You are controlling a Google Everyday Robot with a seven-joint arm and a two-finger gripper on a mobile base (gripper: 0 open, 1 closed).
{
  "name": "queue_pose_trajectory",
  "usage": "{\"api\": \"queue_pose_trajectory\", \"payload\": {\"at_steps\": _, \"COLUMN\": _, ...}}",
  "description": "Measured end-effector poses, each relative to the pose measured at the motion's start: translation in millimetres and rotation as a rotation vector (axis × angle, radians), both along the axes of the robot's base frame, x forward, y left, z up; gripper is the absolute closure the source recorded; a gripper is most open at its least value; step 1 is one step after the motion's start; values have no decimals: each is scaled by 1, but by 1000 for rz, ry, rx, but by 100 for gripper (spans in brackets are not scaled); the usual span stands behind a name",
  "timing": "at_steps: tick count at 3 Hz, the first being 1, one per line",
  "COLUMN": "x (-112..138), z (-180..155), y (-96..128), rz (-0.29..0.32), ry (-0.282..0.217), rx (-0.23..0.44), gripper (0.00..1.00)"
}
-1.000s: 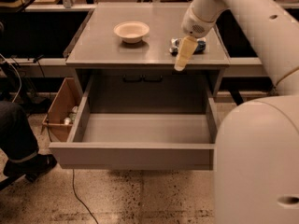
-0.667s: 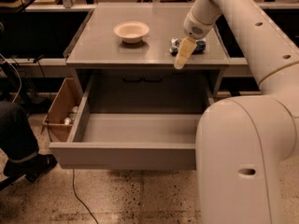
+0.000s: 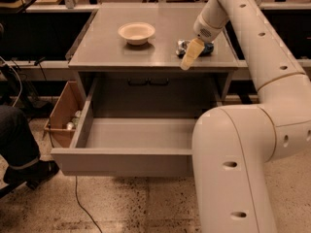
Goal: Place redbull can into top drawer
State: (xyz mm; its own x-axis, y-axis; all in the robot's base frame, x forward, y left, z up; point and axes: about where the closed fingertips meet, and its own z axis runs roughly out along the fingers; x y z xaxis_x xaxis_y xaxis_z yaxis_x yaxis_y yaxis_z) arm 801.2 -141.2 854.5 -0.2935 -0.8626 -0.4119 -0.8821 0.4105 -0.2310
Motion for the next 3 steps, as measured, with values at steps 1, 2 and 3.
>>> {"api": "queue_pose_trajectory", "payload": {"at_steps": 1, "x": 3, "z": -10, "y": 2, "rz": -19, "ry": 24, "rx": 10, "gripper": 25}}
{"api": "queue_pose_trajectory", "payload": {"at_steps": 2, "x": 0, "z": -9, "y": -1, "rz": -29, "ry": 40, "rx": 6, "gripper": 48}}
{"api": "queue_pose_trajectory", "payload": {"at_steps": 3, "x": -28, "z": 13, "y": -4, "rz": 16, "ry": 73, "rx": 35, "gripper": 79}}
